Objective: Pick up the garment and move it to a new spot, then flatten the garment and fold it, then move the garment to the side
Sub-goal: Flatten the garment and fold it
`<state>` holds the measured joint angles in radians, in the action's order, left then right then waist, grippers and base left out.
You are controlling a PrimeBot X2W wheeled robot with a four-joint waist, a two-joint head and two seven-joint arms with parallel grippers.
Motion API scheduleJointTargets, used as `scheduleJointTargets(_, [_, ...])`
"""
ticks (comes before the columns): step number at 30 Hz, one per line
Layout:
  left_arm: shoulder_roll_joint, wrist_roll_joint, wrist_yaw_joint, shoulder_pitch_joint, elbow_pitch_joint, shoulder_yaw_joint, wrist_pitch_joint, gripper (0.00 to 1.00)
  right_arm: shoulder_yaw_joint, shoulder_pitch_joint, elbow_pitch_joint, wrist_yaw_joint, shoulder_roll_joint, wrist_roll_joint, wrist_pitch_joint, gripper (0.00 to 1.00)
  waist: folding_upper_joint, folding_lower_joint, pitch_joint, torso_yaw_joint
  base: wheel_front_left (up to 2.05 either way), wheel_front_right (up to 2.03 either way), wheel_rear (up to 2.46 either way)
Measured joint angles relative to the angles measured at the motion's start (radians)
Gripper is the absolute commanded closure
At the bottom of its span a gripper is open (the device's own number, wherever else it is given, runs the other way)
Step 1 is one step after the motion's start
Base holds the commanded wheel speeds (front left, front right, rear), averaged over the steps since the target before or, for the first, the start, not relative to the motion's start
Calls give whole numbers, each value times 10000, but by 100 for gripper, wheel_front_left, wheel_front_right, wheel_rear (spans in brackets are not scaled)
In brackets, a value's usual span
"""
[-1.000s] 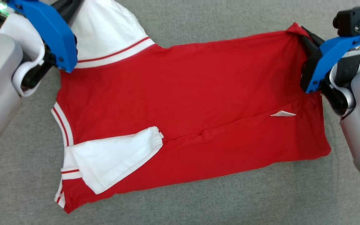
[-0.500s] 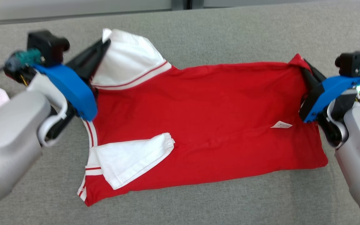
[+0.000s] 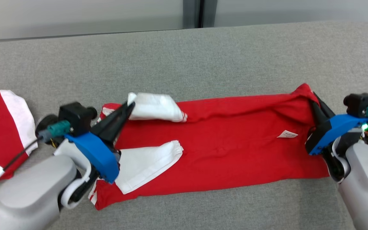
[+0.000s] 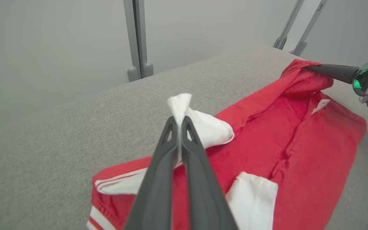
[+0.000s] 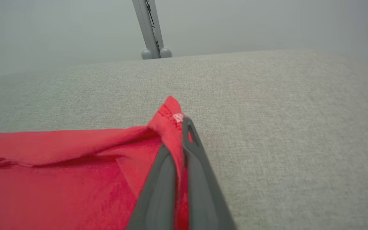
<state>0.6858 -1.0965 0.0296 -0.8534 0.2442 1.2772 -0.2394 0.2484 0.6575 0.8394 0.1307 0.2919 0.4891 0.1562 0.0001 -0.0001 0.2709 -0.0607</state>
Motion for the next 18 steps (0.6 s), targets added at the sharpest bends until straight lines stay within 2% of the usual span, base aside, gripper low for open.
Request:
scheduleJointTargets(10, [12,-31,401,1274,-376,-12,-136,100,-48,-895,213,0,-174,395,570,100,-1,0,-361,56,0,0,0])
scheduleJointTargets(18, [-6,-113,447,2051,-420,-173,-194,100,-111,-1478,142,0,-201,623,790,100,0,1,-557,95,0,0,0])
